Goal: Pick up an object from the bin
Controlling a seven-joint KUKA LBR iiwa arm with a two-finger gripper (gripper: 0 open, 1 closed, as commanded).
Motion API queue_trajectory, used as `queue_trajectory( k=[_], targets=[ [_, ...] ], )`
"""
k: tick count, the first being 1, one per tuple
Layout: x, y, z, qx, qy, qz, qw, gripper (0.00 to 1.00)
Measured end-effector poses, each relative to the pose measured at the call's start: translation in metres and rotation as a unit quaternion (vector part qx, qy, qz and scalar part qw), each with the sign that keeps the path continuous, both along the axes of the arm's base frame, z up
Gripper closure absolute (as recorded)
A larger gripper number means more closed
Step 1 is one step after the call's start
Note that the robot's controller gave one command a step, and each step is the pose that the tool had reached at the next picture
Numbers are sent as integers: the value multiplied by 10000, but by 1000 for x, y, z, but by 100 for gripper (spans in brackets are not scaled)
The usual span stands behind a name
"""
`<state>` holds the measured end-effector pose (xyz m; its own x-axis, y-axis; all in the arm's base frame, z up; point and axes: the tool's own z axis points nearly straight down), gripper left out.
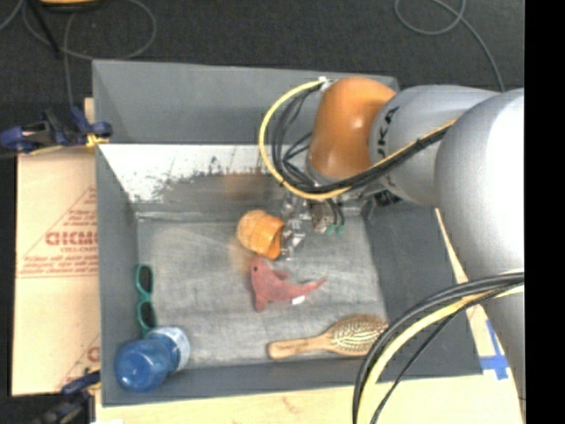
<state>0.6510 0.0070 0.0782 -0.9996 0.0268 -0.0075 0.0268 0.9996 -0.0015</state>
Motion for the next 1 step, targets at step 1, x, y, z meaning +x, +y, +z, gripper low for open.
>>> queue_trajectory(
  k=[1],
  targets=[
    [0, -1, 17, -1, 15, -1, 10000, 100]
  ],
)
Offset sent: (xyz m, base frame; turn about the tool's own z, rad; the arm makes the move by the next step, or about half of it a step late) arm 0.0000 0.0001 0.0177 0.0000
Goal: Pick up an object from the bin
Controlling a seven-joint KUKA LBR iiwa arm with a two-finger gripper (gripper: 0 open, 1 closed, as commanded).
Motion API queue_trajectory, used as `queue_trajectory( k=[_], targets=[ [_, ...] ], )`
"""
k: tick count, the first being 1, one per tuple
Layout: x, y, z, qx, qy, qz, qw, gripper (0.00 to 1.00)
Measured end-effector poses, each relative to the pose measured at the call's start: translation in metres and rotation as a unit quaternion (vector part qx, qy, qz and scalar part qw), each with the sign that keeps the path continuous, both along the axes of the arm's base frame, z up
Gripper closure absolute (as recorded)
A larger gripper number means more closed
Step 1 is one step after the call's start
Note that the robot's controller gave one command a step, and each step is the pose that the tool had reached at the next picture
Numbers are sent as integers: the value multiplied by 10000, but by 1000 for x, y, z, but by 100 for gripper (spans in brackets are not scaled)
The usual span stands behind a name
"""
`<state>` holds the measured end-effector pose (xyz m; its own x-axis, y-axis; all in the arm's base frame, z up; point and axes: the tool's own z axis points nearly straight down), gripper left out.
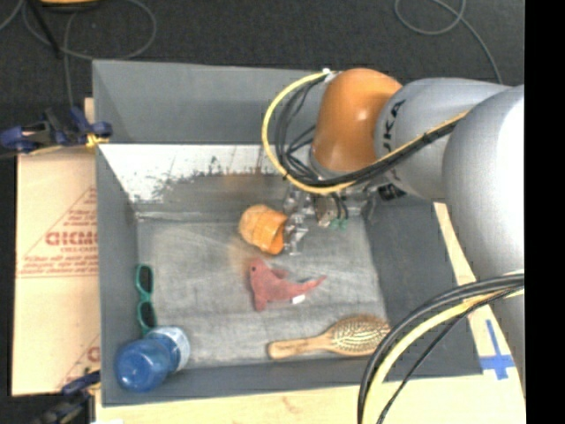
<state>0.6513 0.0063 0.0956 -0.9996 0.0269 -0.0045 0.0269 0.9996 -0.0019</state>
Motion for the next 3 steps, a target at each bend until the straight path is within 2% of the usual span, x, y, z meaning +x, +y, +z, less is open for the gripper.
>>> queue_trajectory(
  k=[3],
  targets=[
    [0, -1, 29, -3, 9, -3, 10000, 100]
  ],
)
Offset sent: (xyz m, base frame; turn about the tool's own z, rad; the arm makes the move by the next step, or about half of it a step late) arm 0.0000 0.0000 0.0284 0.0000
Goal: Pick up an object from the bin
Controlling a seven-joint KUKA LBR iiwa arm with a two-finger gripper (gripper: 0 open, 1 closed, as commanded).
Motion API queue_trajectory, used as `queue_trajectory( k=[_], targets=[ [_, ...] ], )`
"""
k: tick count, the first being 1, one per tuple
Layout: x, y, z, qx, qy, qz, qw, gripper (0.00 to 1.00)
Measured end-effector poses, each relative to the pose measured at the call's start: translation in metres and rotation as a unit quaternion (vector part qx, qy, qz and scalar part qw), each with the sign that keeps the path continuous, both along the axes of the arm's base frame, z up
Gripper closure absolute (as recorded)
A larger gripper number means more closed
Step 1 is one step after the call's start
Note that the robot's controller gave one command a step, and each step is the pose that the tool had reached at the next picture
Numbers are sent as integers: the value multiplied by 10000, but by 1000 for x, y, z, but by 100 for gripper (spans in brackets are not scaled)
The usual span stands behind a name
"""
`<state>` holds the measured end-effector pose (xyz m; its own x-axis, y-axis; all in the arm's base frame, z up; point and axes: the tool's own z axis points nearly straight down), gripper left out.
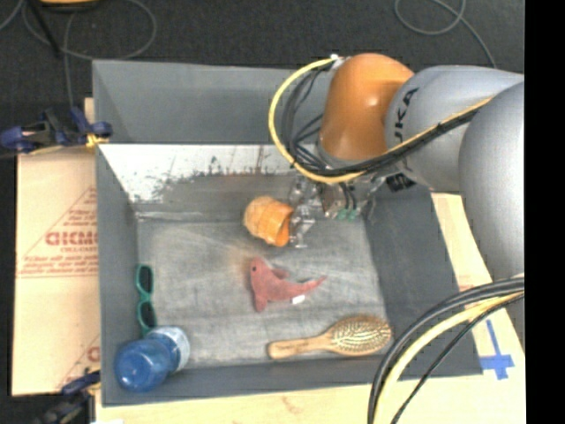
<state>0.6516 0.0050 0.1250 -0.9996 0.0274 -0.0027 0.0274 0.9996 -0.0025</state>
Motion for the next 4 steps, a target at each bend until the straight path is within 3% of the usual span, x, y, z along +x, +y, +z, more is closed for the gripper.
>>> queue_trajectory(
  k=[3, 4],
  targets=[
    [2, -2, 25, -3, -25, -5, 10000, 100],
    [0, -2, 37, -2, 20, -7, 10000, 100]
  ],
)
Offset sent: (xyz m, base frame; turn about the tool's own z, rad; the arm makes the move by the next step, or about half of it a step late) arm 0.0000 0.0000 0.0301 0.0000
